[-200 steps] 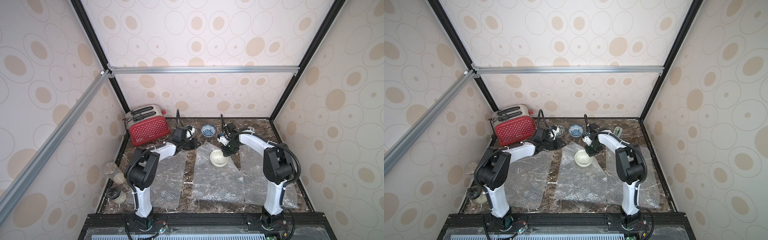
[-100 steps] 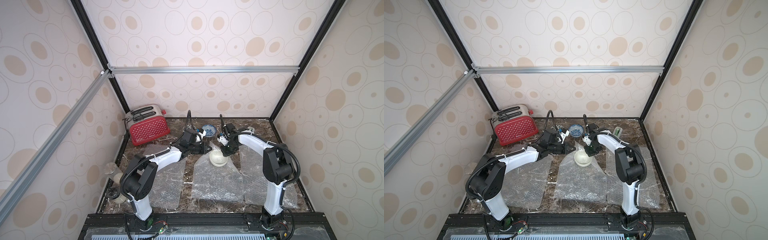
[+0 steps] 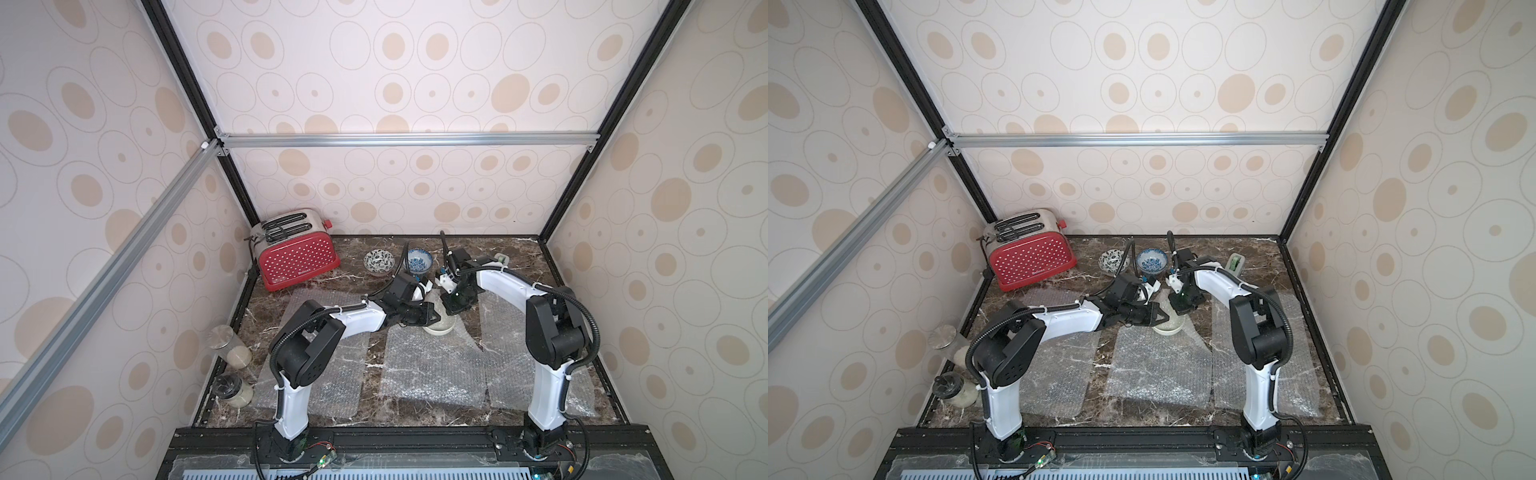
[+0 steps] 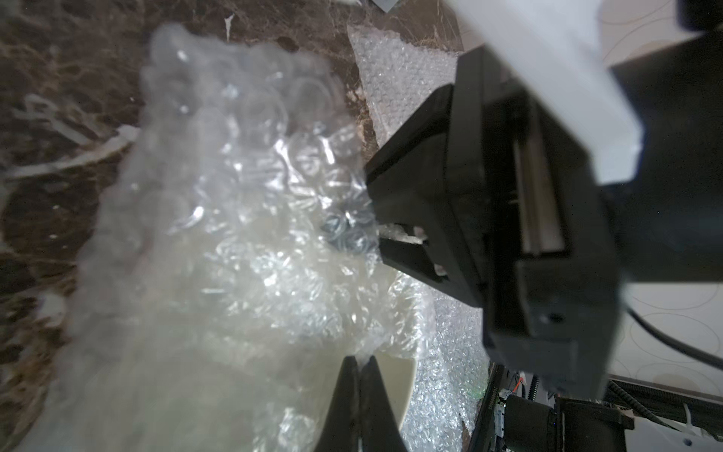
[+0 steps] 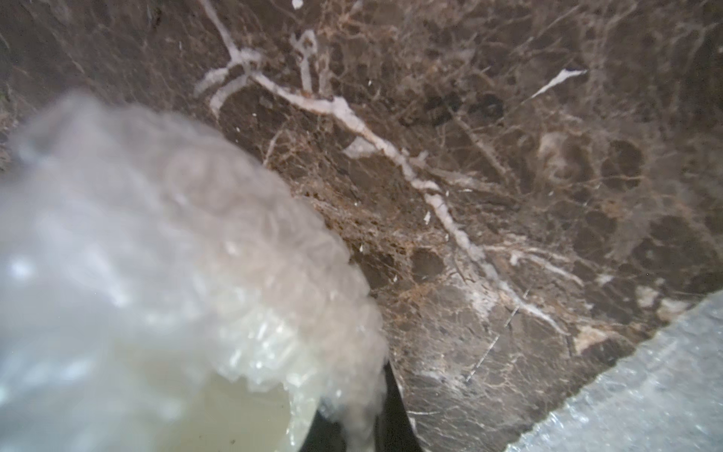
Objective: Wrap bowls in bubble wrap
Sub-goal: Wrap the bowl in bubble wrap.
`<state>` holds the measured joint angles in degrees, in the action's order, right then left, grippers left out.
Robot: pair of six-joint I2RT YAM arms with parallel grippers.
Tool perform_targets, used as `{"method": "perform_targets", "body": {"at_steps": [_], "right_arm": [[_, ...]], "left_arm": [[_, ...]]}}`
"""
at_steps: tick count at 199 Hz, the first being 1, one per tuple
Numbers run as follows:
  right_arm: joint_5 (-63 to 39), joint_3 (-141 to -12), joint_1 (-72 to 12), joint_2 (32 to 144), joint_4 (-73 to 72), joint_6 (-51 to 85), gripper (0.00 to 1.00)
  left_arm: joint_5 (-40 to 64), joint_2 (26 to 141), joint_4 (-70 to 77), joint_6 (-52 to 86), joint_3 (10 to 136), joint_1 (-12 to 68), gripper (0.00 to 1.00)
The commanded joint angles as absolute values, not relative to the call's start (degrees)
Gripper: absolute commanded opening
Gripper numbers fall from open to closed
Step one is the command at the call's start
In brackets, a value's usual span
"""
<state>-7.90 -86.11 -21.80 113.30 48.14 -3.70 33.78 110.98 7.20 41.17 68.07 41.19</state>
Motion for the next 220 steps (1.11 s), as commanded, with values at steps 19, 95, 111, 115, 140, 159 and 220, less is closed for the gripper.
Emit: {"method": "perform_targets", "body": {"at_steps": [19,95,111,115,140,159,220], "right_arm": [[-10.5,-85.1,-21.7,112.7,46.2,-2.5,0.01],[-16.3,-84.4,-19.9,111.5,45.8,-1.4,0.05],[-18.4,-84.1,-19.1,110.5,45.9,-1.4,0.11],[-18.8,-83.9,-18.8,110.1,45.9,-1.4,0.13],[-21.1,-83.0,-17.2,108.3,46.0,-1.2,0.24],[-23.2,-82.1,-16.3,107.3,46.0,-1.3,0.28],[-30.5,-79.6,-12.2,104.9,44.8,-0.9,0.34]], "left_arm": [[32.7,114.2,1.9,39.1,71.9,42.1,0.02],[29.4,117.5,-6.9,35.4,75.3,42.2,0.07],[29.1,117.6,-7.1,35.4,75.3,42.2,0.07],[29.1,117.6,-7.2,35.4,75.3,42.2,0.07],[28.9,117.6,-7.3,35.4,75.4,42.2,0.07],[28.9,117.6,-7.6,35.3,75.8,42.1,0.07],[28.8,116.9,-9.1,34.8,77.6,42.3,0.08]]}}
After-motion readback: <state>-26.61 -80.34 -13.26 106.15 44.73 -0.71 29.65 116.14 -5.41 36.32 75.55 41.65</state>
